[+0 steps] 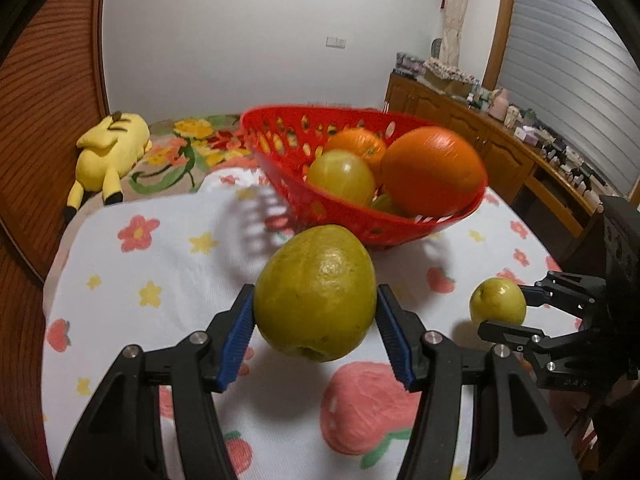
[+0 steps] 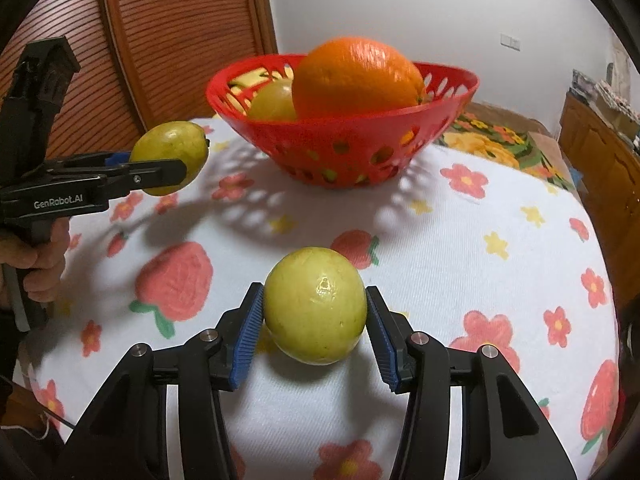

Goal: Organize fruits
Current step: 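Close the left gripper on the yellow-green fruit and lift it while the right gripper lifts its fruit, then carry both fruits over the basket and open the right gripper to drop its fruit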

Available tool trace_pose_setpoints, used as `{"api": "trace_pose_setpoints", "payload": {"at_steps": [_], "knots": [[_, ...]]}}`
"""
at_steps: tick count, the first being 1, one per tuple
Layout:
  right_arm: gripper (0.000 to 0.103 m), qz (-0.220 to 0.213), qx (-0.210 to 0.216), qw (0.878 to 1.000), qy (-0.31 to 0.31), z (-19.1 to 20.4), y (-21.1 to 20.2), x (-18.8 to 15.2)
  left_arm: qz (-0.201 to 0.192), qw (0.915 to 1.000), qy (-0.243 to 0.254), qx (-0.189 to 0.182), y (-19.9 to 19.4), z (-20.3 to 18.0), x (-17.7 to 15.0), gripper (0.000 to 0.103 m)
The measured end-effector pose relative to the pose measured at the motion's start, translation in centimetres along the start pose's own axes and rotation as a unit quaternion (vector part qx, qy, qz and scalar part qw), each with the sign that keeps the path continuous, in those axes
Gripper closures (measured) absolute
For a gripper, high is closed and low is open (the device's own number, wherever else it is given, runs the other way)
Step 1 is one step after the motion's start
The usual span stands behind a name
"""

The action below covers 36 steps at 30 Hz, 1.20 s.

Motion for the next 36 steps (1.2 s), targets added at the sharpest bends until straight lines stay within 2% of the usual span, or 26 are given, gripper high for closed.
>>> {"api": "trace_pose_setpoints", "payload": {"at_steps": [11,20,26,36], "knots": [[0.052,-0.053,-0.010,0.998,-0.013,0.1,-5.5,2.6,-0.049,0.9984,0.023,-0.012,-4.7,-2.0,1.9,0.045],[0.052,-0.075,-0.022,0.997,-0.021,-0.7,-7.8,4.7,-0.071,0.9964,0.044,-0.014,-6.4,-3.1,3.2,0.045],[0.052,-0.084,-0.027,0.996,-0.022,-2.0,-8.2,7.0,-0.072,0.9963,0.044,-0.016,-5.5,-3.1,4.7,0.045],[0.052,-0.082,-0.030,0.996,-0.016,-5.7,-6.4,12.1,-0.063,0.9971,0.040,-0.011,-2.9,-2.0,7.8,0.045]]}}
Point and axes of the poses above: each gripper's, at about its wrist camera, not at the fingertips, and y roughly the way its jaws point, z to its left, x to its top, the point moved 4 cm from there along y, roughly the way its jaws point, and after that the axes turned 11 degrees about z, right-handed, at the moved point
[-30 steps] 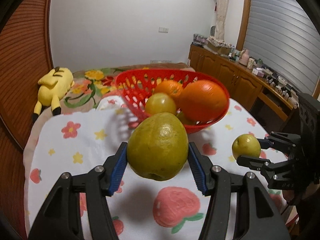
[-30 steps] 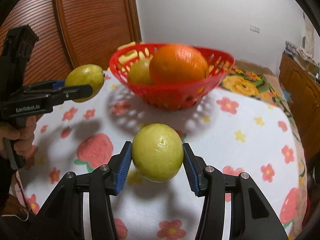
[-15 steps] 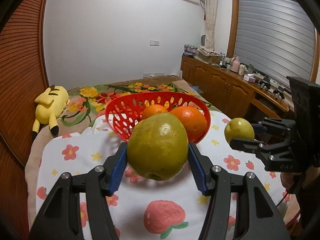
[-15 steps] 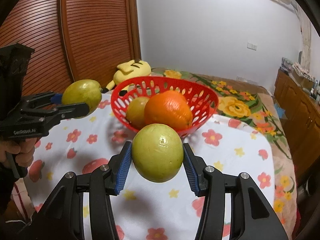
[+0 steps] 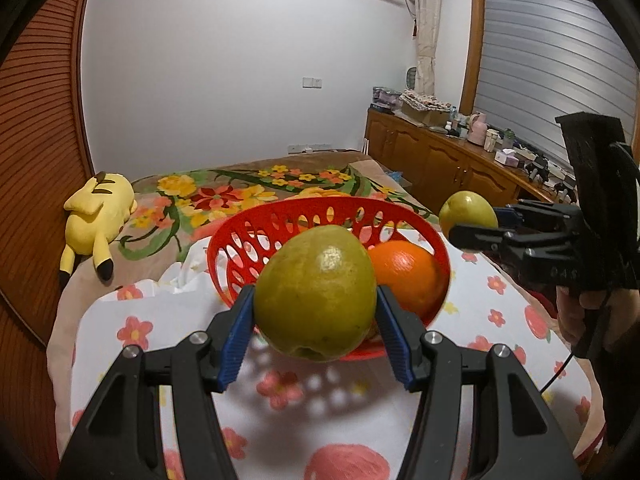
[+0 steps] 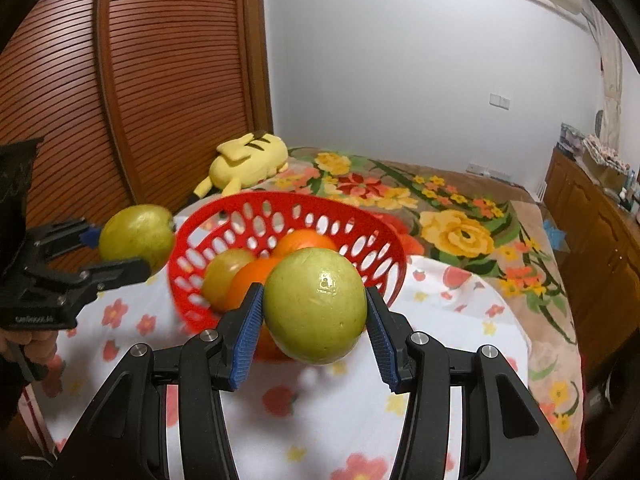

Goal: Organize fruits
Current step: 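Carry both fruits over the basket and open the right gripper to drop its fruit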

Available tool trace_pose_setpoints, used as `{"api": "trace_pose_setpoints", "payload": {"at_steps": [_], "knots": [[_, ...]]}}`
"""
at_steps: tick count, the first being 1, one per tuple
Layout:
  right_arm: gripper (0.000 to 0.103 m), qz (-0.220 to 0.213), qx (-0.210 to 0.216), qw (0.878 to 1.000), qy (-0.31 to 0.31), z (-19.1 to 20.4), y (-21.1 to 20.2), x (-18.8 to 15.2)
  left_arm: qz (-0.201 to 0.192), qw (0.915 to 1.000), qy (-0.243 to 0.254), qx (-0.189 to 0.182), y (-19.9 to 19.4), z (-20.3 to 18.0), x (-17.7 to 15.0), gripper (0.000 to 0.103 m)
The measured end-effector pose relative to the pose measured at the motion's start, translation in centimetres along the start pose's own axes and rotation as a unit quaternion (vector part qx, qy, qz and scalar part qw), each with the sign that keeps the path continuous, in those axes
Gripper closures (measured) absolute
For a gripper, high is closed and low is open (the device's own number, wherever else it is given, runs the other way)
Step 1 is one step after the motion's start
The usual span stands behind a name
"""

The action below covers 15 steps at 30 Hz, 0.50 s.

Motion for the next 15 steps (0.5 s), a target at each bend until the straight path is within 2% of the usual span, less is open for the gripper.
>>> {"api": "trace_pose_setpoints", "payload": {"at_steps": [7,15], "knots": [[0.052,0.011,-0.003,1.000,-0.005,-1.5,2.2,2.2,0.007,0.9999,-0.005,0.009,2.0,1.5,1.9,0.045],[0.052,0.028,0.005,1.000,-0.002,-2.3,4.7,3.0,0.012,0.9998,-0.014,0.008,3.6,2.6,2.8,0.045]]}}
Point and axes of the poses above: each gripper's, at about its wrist camera, not at the fingertips, and y roughly the way its jaws point, z to its left, x to its top, the point moved 4 cm from there along y, roughly the way its jaws point, and after that the axes turned 11 degrees about z, right-handed, at the moved point
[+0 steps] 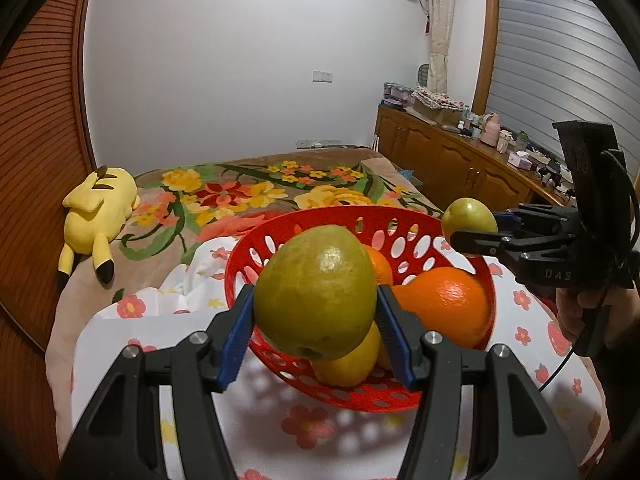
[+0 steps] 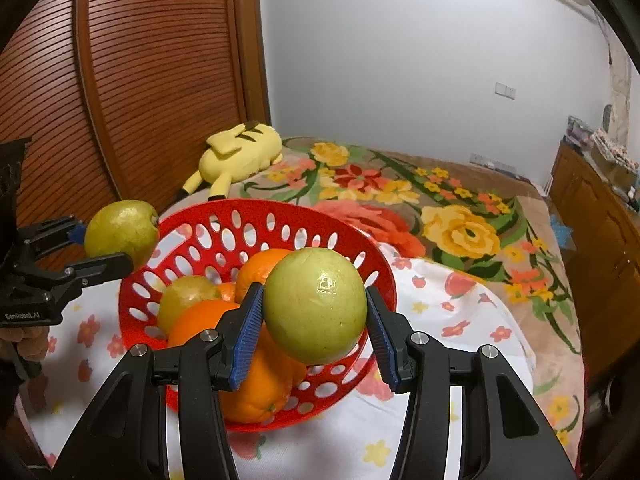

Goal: Organize fruits
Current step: 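Carry both fruits over the basket and open the right gripper to drop its fruit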

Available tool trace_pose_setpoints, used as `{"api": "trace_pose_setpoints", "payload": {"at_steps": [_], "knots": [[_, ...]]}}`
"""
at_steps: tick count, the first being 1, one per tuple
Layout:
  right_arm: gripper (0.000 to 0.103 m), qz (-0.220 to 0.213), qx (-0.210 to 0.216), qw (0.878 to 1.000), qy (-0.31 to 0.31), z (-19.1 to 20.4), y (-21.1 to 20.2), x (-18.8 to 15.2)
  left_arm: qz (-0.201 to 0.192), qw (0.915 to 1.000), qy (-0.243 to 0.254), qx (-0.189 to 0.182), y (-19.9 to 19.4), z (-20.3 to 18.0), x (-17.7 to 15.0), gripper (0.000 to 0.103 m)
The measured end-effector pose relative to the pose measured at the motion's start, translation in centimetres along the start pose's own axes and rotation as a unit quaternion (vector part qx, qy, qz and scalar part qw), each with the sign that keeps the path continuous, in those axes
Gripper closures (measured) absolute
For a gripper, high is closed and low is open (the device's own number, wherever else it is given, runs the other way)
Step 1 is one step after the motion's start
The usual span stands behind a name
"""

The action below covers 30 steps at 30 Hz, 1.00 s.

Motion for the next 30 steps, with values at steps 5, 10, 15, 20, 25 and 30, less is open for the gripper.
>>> {"api": "trace_pose_setpoints", "payload": {"at_steps": [5,10,15,20,25,30], "knots": [[0.052,0.008,0.001,1.000,0.006,-0.5,1.1,0.3,0.004,1.0000,-0.001,0.001,0.8,0.2,0.3,0.045],[0.052,0.015,0.004,1.000,0.009,-0.7,1.9,0.3,0.008,1.0000,-0.003,0.002,1.6,0.4,0.6,0.045],[0.052,0.003,0.011,1.000,0.015,-1.0,1.5,0.5,0.013,0.9999,-0.001,0.003,2.6,0.3,0.8,0.045],[0.052,-0.002,0.009,1.000,0.016,-1.1,1.1,0.3,0.021,0.9998,0.002,0.007,3.6,0.2,1.3,0.045],[0.050,-0.003,0.012,1.000,0.016,-1.1,0.9,-0.2,0.030,0.9995,0.004,0.009,4.7,0.0,1.7,0.045],[0.050,-0.005,0.014,1.000,0.012,-0.7,0.6,-0.6,0.033,0.9994,0.003,0.008,5.3,0.0,1.9,0.045]]}}
Point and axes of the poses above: each gripper's, at about its wrist camera, not at the fingertips, and y roughly the way its jaws point, z to its left, x to its top, the point moved 4 cm from there along y, roughly the way its jaws point, and after that the axes turned 11 degrees about z, right-handed, at the moved point
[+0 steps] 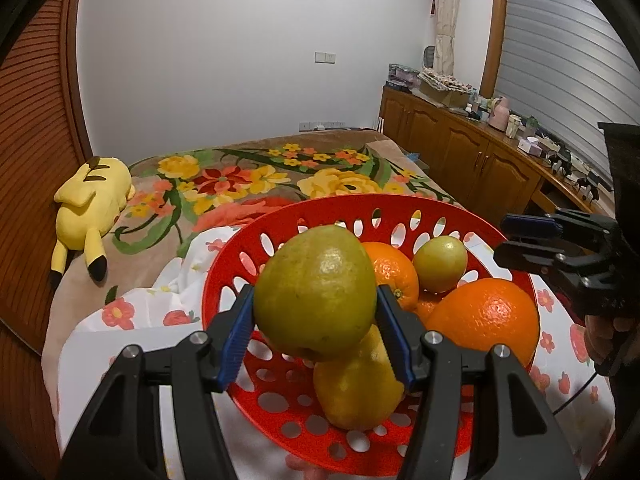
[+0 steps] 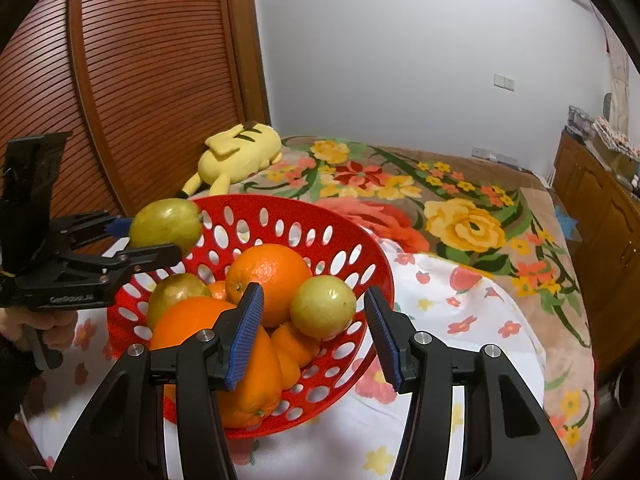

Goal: Organize fruits
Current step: 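Carry both fruits over the basket and open the right gripper to drop its fruit, then lower the yellow-green fruit into the basket and open the left gripper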

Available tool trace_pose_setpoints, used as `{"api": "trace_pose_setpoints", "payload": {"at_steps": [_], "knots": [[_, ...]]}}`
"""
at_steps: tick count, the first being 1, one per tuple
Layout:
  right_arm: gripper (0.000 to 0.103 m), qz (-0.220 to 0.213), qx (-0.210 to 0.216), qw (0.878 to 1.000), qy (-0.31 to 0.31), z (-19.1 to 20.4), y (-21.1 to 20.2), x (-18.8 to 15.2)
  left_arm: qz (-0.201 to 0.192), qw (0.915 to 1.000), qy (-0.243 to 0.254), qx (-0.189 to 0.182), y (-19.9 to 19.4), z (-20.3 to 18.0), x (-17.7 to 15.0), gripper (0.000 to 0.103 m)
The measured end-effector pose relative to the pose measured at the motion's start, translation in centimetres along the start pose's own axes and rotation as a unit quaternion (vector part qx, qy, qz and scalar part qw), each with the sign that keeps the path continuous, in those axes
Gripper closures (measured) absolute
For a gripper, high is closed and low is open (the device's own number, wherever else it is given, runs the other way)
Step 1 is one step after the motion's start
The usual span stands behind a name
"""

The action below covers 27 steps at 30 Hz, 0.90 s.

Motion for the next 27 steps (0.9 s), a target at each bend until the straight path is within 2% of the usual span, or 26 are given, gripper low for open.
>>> {"api": "trace_pose_setpoints", "payload": {"at_steps": [6,11,18,27], "knots": [[0.049,0.000,0.002,1.000,-0.006,0.7,-0.1,-0.5,0.016,0.9999,-0.001,0.006,1.2,0.0,-0.1,0.044],[0.049,-0.004,0.003,1.000,-0.002,0.7,-0.4,-0.7,-0.002,0.9999,-0.005,0.012,0.5,0.1,0.1,0.040],[0.048,-0.009,0.004,1.000,0.001,0.7,-1.1,-1.1,-0.003,0.9999,-0.002,0.015,-0.3,-0.4,-0.2,0.040],[0.048,-0.017,0.002,1.000,0.016,1.2,-2.2,-2.2,-0.008,0.9997,-0.003,0.024,-2.0,-1.4,-2.4,0.039]]}}
Point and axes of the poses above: each gripper's, at about its wrist camera, not at the fingertips, and y roughly the way its jaws point, z to its left, x to its top, the point moved 4 cm from there along y, roughly the way its jaws point, and after that the axes turned 11 degrees about z, right-handed, at the moved point
